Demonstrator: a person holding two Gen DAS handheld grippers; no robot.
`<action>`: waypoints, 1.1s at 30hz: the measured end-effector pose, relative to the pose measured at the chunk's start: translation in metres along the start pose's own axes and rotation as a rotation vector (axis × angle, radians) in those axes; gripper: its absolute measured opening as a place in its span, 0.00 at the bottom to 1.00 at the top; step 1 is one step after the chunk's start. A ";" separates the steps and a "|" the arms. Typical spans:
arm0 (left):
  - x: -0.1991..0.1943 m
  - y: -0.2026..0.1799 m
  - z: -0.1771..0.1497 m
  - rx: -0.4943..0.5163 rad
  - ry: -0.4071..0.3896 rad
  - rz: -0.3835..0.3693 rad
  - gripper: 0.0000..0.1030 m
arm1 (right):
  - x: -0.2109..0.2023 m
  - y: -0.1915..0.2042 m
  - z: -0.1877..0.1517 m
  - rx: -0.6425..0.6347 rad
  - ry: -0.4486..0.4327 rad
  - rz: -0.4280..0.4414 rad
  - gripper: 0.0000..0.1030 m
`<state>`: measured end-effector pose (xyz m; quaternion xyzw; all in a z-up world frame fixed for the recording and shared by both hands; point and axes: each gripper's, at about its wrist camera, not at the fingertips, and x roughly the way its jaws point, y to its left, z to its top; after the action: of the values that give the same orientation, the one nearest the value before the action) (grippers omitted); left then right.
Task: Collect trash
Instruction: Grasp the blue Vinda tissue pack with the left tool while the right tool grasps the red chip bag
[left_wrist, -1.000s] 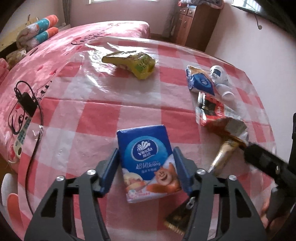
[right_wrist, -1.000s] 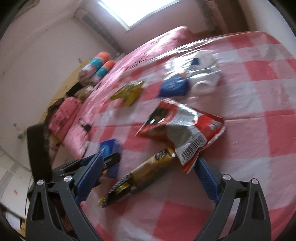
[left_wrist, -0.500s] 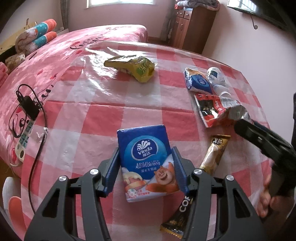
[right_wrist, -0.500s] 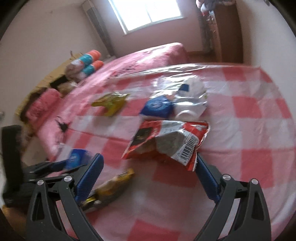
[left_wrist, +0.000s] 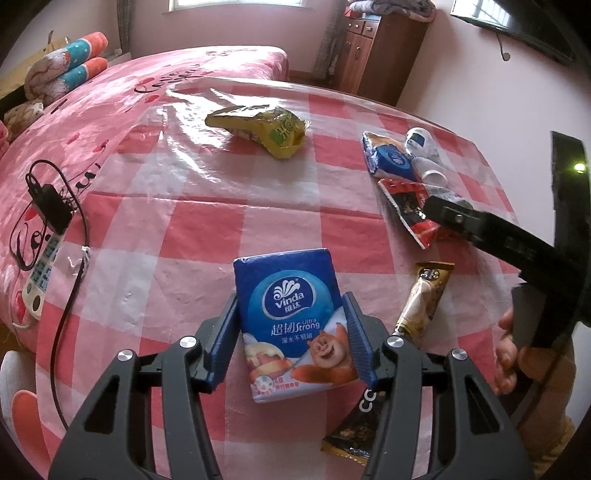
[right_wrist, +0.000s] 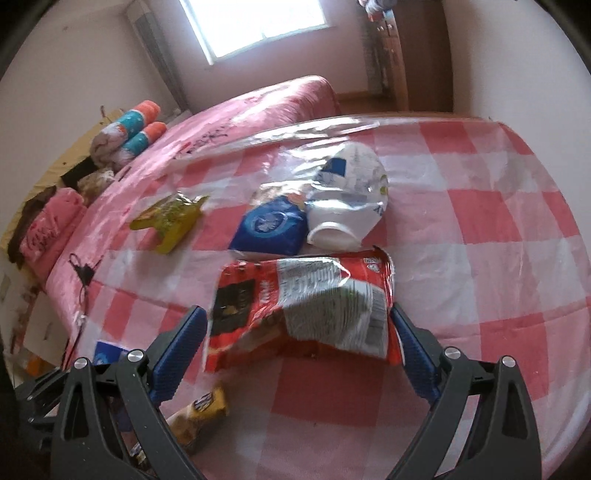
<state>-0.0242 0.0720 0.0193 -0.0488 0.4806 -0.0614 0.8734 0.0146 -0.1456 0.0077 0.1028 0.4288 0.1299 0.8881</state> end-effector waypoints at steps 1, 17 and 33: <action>0.000 0.001 0.000 -0.003 0.000 -0.003 0.54 | 0.001 0.000 0.001 -0.002 0.004 -0.006 0.94; 0.003 -0.018 -0.003 0.048 0.020 -0.100 0.54 | -0.008 -0.020 0.008 -0.079 -0.014 -0.197 0.87; -0.007 -0.033 -0.015 0.110 0.017 -0.174 0.54 | -0.018 -0.035 0.007 0.148 0.005 -0.008 0.87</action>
<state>-0.0429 0.0398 0.0220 -0.0415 0.4779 -0.1636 0.8620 0.0146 -0.1846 0.0152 0.1664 0.4398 0.0946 0.8775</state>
